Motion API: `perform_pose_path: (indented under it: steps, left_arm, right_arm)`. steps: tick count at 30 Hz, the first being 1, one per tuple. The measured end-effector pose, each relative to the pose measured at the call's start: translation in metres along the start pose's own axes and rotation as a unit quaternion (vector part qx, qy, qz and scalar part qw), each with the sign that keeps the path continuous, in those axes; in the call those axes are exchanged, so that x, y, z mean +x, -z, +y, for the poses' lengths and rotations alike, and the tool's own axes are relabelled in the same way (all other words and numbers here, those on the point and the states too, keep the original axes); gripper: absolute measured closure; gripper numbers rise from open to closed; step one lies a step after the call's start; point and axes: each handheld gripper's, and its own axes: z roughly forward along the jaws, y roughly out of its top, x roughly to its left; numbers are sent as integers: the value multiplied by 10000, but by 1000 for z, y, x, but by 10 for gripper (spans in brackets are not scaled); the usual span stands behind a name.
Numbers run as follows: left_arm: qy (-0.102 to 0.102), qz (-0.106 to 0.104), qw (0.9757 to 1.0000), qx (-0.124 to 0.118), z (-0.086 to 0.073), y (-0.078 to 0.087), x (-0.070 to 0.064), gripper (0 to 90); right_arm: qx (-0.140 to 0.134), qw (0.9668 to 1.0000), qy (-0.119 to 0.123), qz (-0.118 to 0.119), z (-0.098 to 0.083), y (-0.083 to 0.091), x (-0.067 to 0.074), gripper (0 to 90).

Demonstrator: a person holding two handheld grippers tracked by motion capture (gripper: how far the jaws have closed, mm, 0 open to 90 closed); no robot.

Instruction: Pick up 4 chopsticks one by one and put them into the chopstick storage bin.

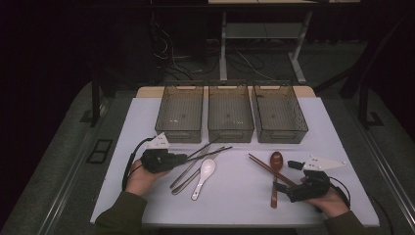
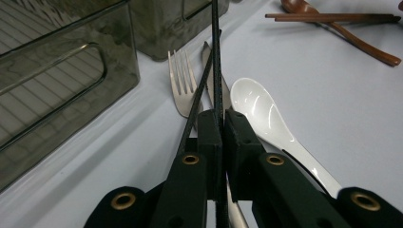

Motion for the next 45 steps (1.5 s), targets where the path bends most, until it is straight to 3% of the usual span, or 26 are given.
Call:
perform_pose_path:
  steps: [19,32,45]
  left_arm:
    - [111,56,9995,-305,4,23,10,845]
    - [261,99,9988,-392,12,25,19,844]
    - [380,298,9975,-514,23,29,29,845]
  right_arm:
    - [-1,10000,19,18,0,-1,0,3]
    - [1,10000,2,16,0,-1,-1,3]
    - [-6,10000,-12,7,0,-1,-1,3]
